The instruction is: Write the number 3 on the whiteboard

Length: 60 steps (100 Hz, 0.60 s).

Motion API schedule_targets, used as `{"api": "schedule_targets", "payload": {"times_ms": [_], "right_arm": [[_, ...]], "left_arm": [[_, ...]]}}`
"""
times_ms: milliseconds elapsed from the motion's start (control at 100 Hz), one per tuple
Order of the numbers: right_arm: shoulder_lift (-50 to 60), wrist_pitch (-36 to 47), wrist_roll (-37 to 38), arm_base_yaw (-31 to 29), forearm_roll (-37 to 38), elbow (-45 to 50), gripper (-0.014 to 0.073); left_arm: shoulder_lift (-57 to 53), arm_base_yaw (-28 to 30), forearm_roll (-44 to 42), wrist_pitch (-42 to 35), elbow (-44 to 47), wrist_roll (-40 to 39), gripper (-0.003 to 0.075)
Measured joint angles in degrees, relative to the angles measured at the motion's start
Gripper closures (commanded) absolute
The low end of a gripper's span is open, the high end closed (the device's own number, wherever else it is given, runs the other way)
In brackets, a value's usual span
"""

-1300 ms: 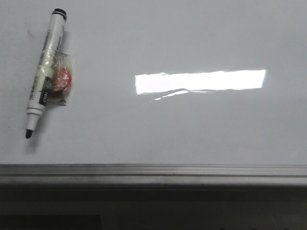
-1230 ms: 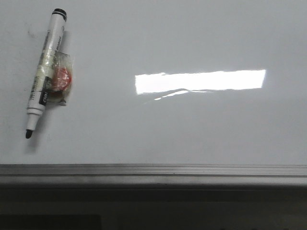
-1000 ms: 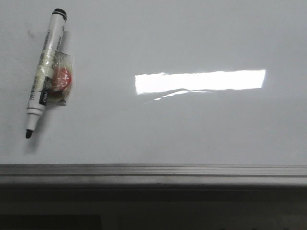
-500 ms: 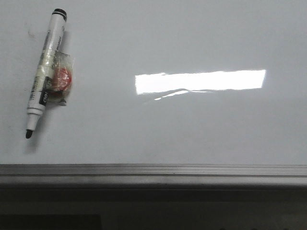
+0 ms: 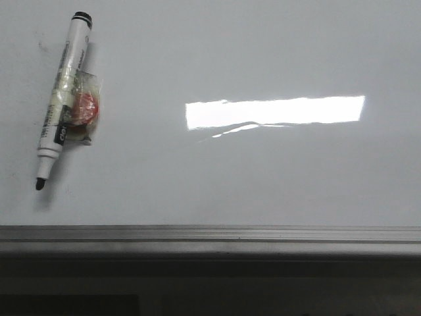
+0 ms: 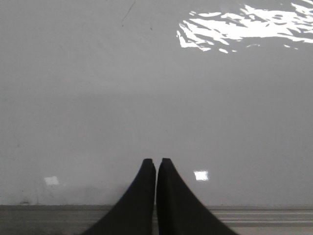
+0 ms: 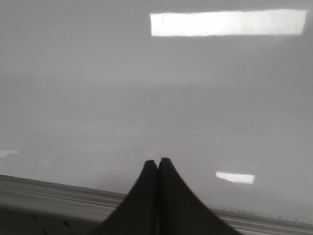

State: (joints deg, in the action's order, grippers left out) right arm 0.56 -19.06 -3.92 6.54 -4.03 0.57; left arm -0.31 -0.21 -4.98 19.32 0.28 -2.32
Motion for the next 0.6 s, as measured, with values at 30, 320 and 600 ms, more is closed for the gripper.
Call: {"api": "schedule_targets", "payload": {"times_ms": [30,320,600], "right_arm": [[0.0,0.0,0.0,0.0,0.0,0.0,0.0659],[0.0,0.4,0.0,0.0,0.0,0.0,0.0659],[0.0,1.7,0.0,0.0,0.0,0.0,0.0659]], "left_arm": [[0.0,0.0,0.0,0.0,0.0,0.0,0.0741],[0.0,0.0,-0.1,0.0,0.0,0.0,0.0741],[0.0,0.0,5.0,-5.5,0.0,0.0,0.0741]]}}
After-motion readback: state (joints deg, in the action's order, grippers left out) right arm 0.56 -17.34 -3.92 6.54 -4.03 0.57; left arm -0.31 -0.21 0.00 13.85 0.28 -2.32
